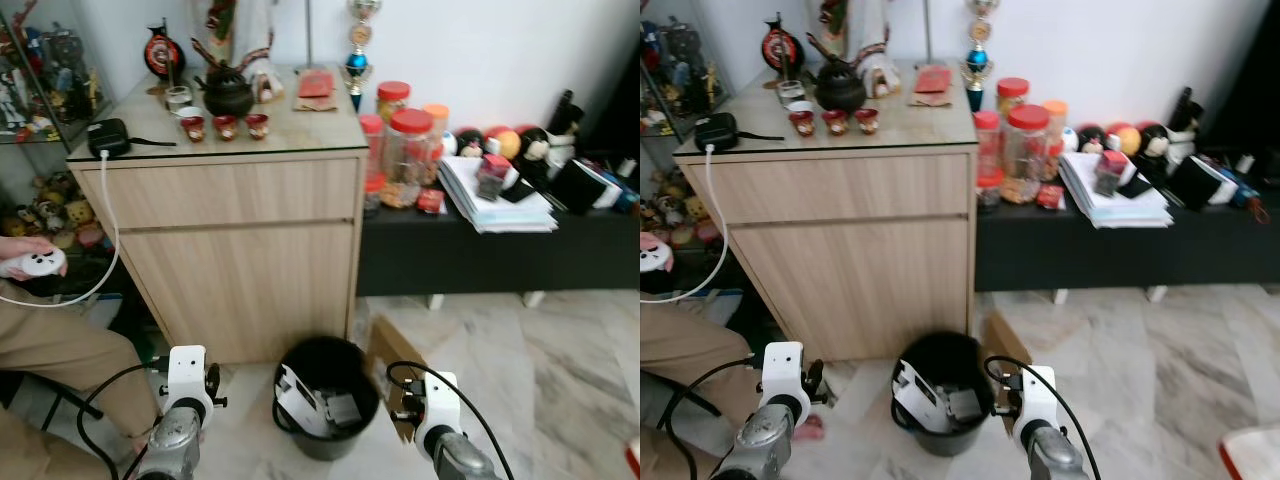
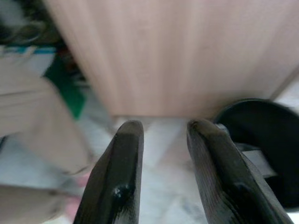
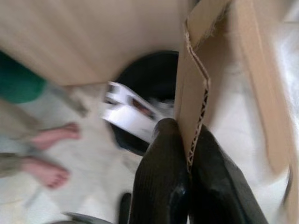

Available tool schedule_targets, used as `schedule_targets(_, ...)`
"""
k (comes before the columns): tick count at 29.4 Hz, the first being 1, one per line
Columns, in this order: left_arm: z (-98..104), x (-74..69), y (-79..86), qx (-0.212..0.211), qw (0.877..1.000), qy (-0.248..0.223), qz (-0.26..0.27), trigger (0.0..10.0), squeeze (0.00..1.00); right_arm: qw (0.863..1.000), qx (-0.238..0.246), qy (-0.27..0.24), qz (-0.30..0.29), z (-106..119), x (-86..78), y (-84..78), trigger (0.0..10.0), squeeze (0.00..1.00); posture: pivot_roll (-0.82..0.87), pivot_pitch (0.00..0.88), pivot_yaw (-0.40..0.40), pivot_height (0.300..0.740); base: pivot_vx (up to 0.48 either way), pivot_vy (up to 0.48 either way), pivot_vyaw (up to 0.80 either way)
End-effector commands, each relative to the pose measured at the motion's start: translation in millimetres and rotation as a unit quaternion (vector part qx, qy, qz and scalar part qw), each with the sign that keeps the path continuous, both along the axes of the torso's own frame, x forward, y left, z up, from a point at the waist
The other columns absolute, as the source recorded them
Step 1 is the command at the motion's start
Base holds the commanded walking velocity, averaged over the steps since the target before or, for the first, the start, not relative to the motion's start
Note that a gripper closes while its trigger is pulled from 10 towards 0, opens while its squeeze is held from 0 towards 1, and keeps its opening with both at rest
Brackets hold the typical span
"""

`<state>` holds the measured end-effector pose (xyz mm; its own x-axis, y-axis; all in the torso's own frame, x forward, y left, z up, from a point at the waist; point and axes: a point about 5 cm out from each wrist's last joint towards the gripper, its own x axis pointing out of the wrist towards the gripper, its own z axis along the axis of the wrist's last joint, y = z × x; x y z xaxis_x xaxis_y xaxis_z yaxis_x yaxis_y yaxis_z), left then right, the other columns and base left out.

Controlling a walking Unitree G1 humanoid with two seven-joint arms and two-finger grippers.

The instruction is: Picking trash to rubbish bin

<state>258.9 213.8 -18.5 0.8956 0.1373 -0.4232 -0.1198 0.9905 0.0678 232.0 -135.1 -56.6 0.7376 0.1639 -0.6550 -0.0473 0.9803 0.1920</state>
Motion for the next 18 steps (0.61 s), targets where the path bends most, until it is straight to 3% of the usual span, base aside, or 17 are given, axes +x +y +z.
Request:
schedule_targets(1,1.7,3.2,-4.0,-0.005,1.000,-0.004,-0.001,10.0,0.00,1.000,-0.009,-0.003,-0.002,1.2,1.8,-6.8,10.0,0.00,0.08,0.025,0.023,0.740,0.446,0.000,0.00)
schedule_targets(9,1.4,3.3,-4.5,-0.006,1.000,-0.003,-0.001,10.0,0.00,1.000,-0.008,-0.004,-0.003,1.8,2.7,-7.6,10.0,0.00,0.08,0.027,0.022,0.740,0.443,0.000,0.00)
schedule_targets(14,2.3,5.8,-10.4,-0.009,1.000,-0.004,-0.018,10.0,0.00,0.998,-0.018,-0.009,0.053,4.5,6.4,2.0,10.0,0.00,0.08,0.034,0.016,0.740,0.000,0.000,0.00)
schedule_targets(18,3.3,11.6,-30.7,0.008,0.994,0.007,-0.107,10.0,0.00,0.998,-0.024,-0.002,0.066,3.9,6.1,4.3,10.0,0.00,0.09,0.034,0.012,0.740,0.000,0.000,0.00)
